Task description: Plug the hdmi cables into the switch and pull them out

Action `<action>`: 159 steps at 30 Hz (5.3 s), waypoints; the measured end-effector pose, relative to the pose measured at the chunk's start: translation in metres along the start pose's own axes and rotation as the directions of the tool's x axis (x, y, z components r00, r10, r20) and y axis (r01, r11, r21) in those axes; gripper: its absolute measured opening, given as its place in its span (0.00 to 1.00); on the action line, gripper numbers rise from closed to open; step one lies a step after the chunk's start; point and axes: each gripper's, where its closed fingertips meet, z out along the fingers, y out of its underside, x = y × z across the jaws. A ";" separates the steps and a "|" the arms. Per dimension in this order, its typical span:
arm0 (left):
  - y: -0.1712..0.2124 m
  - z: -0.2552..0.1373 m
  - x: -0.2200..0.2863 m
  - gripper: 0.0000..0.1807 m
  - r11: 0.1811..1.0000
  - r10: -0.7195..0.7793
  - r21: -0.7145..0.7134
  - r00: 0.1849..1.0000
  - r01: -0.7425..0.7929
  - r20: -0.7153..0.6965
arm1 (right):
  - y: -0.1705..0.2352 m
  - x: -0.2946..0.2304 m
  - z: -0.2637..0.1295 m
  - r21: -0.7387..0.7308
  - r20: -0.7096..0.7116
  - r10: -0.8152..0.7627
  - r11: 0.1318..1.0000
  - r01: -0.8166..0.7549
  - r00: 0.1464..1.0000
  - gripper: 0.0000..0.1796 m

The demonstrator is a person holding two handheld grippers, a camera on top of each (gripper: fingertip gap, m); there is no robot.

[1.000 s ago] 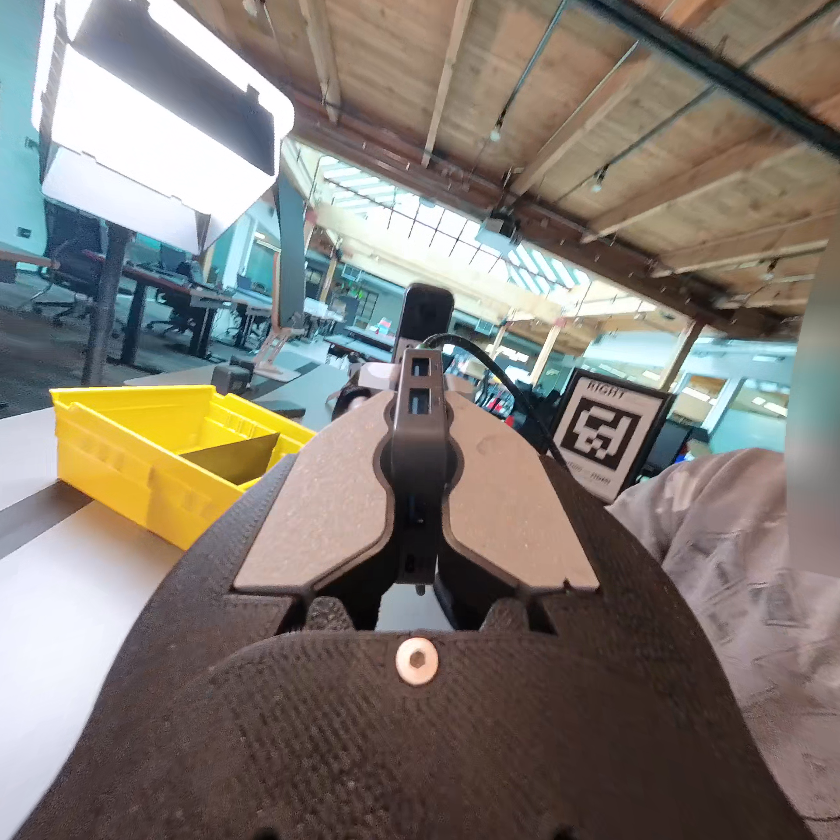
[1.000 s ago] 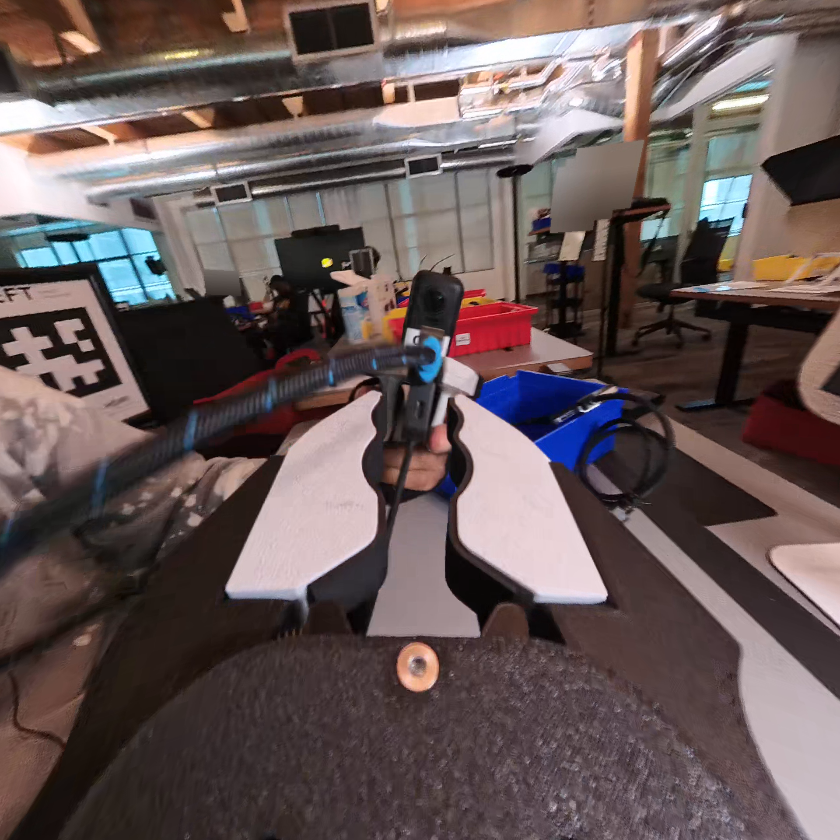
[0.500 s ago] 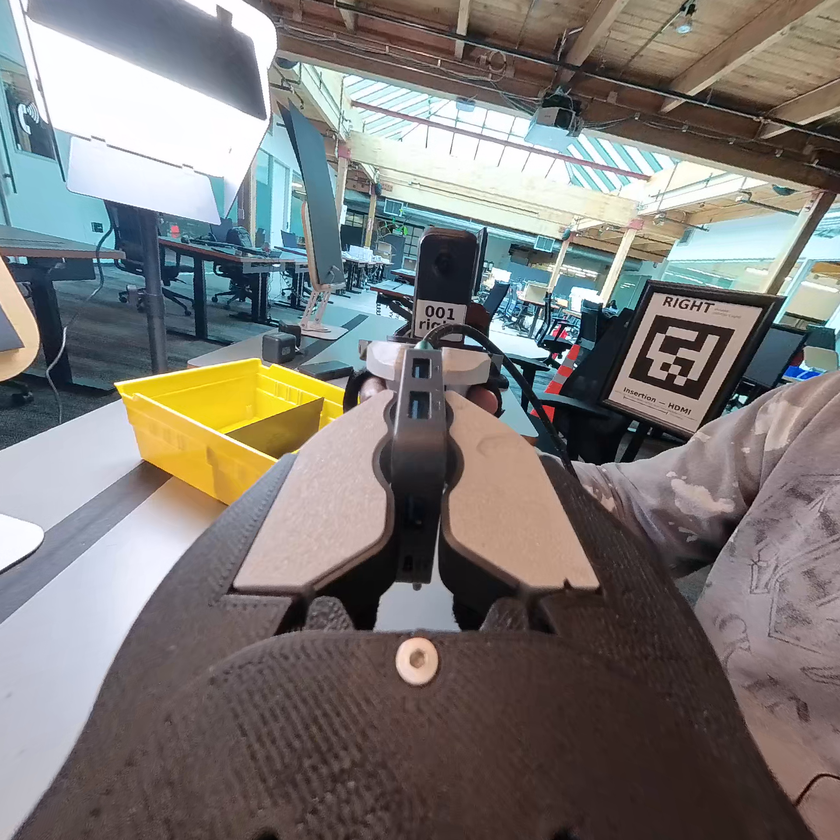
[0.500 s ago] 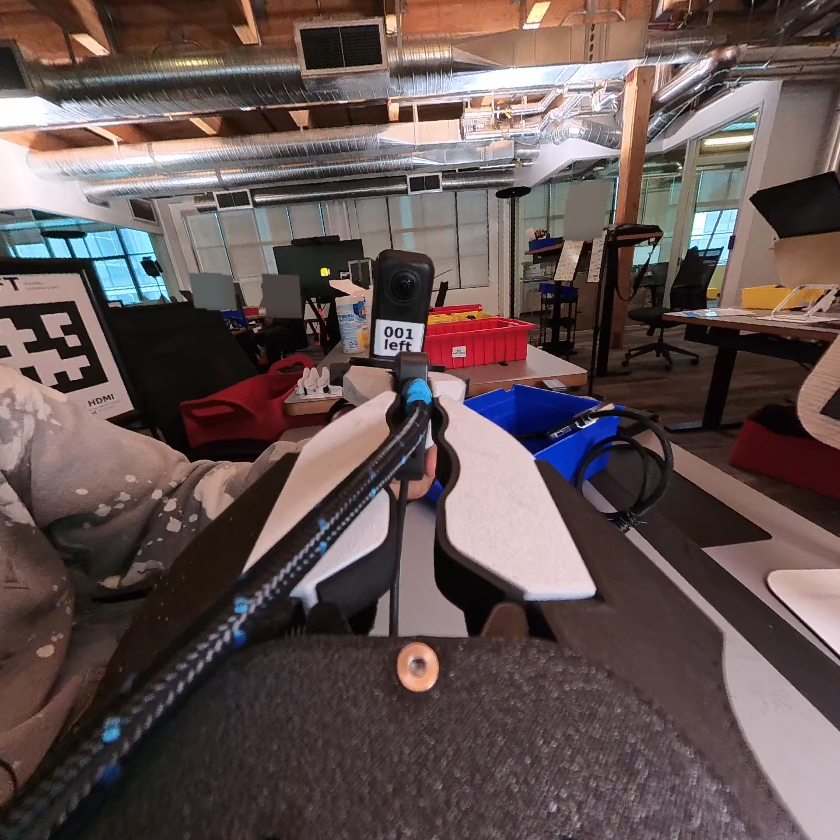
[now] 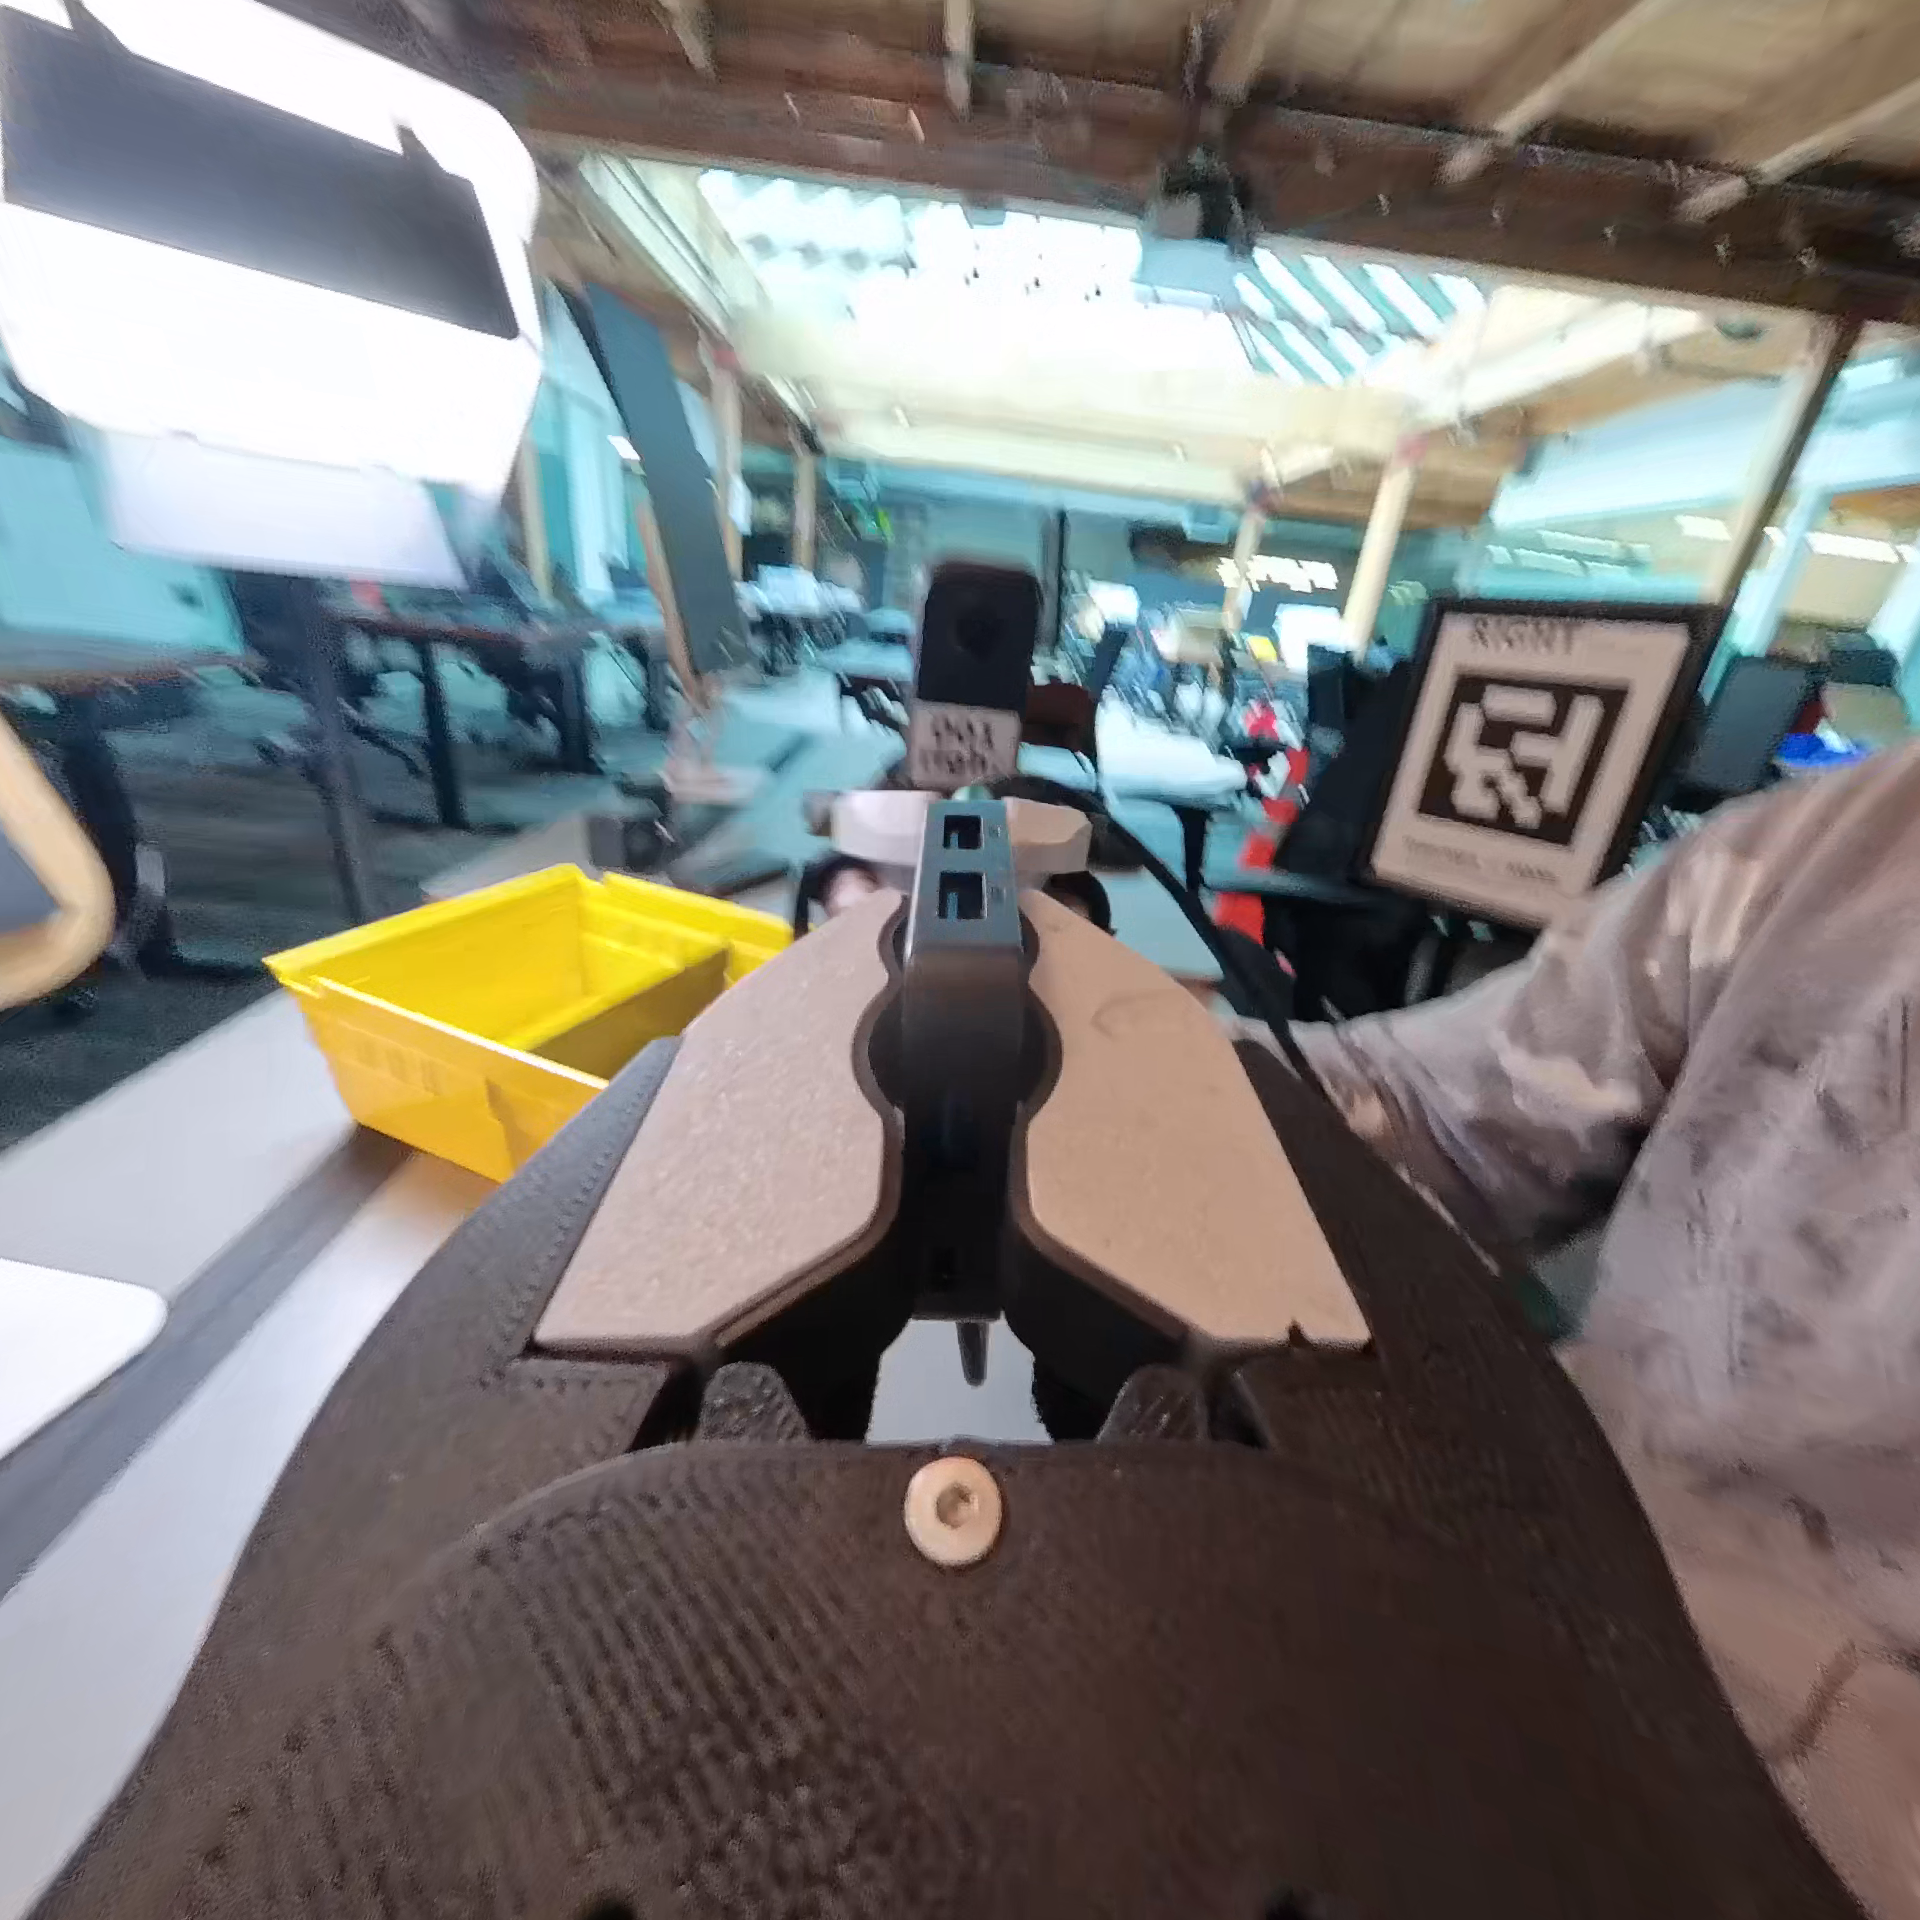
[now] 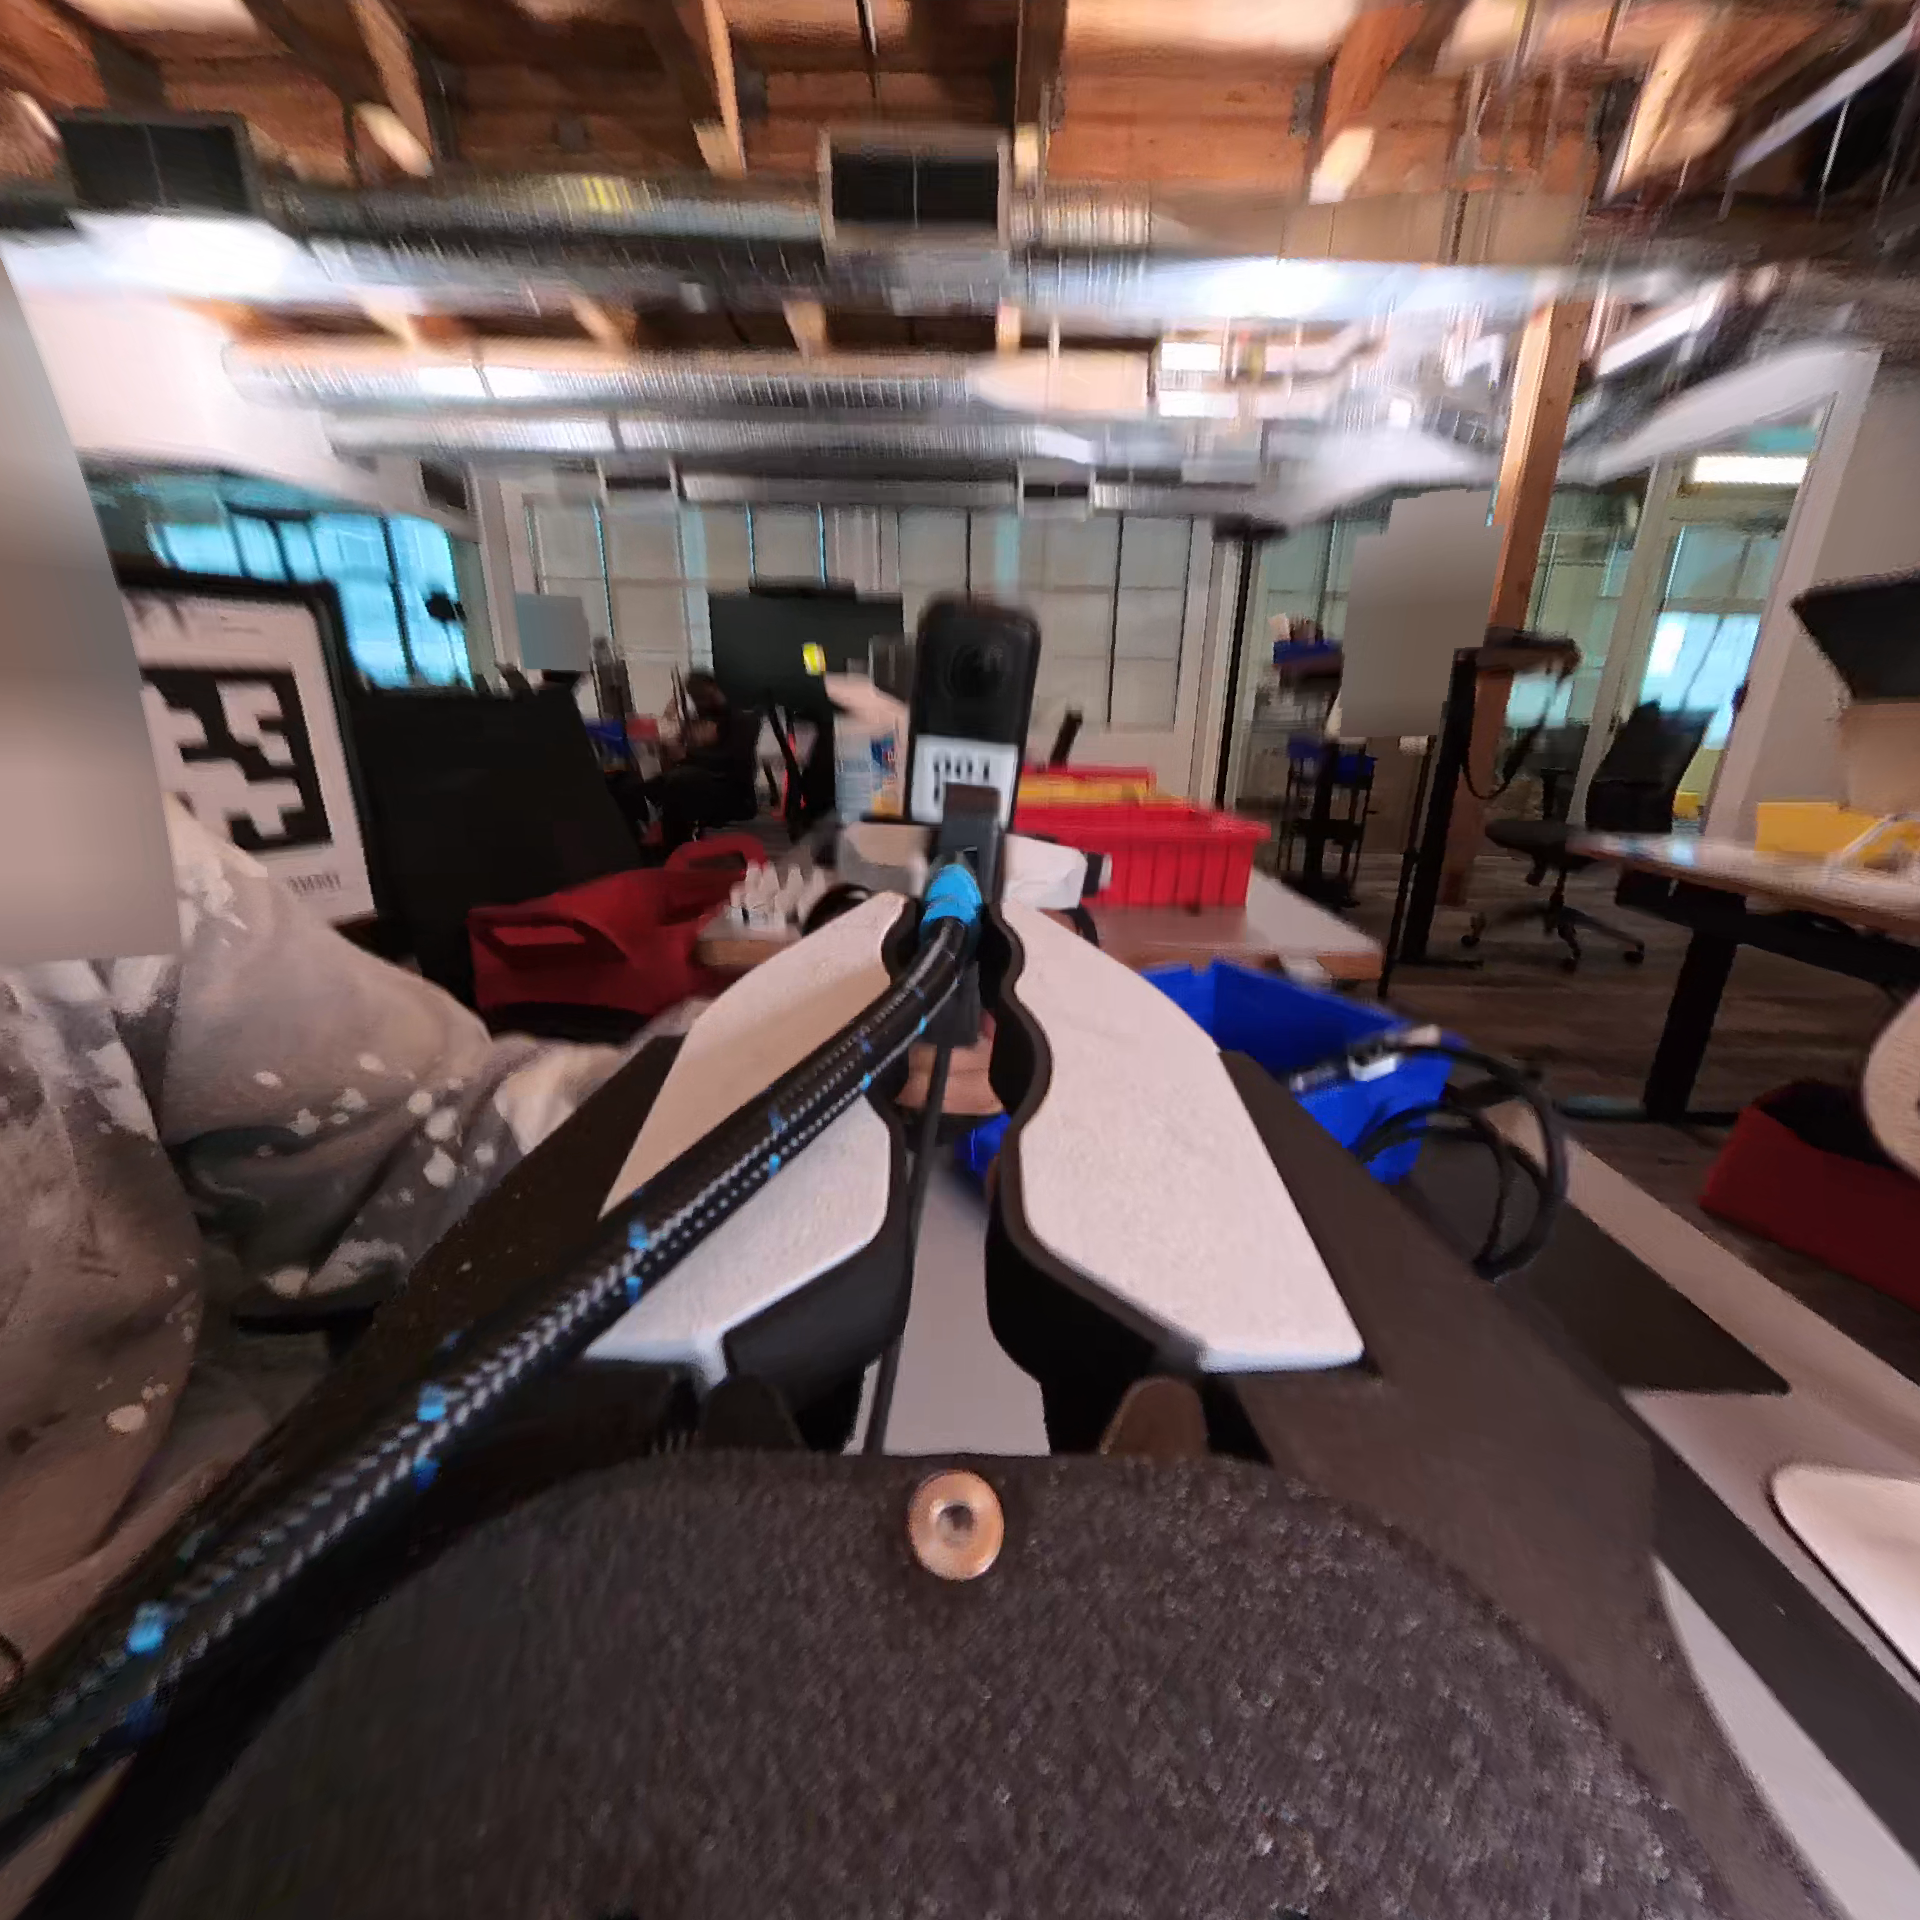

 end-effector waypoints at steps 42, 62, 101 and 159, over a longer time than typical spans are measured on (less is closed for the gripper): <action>-0.017 -0.075 -0.046 0.08 1.000 -0.005 -0.003 0.968 0.006 0.249 | 0.128 0.104 -0.330 -0.541 -0.759 -0.526 0.180 -0.822 0.384 0.10; -0.008 -0.073 -0.050 0.08 0.999 -0.021 -0.030 0.965 0.030 0.260 | 0.059 0.029 -0.216 -0.872 -0.470 -0.546 0.166 -0.461 0.693 0.19; 0.023 -0.046 -0.049 0.08 0.987 0.001 -0.155 0.976 0.034 0.219 | 0.105 0.052 -0.106 -0.938 -0.269 -0.461 0.326 -0.120 0.846 0.13; 0.055 -0.018 -0.023 0.20 0.894 0.297 -0.383 0.947 -0.232 0.120 | 0.013 0.002 -0.045 -0.572 -0.178 -0.338 0.799 0.182 0.924 0.07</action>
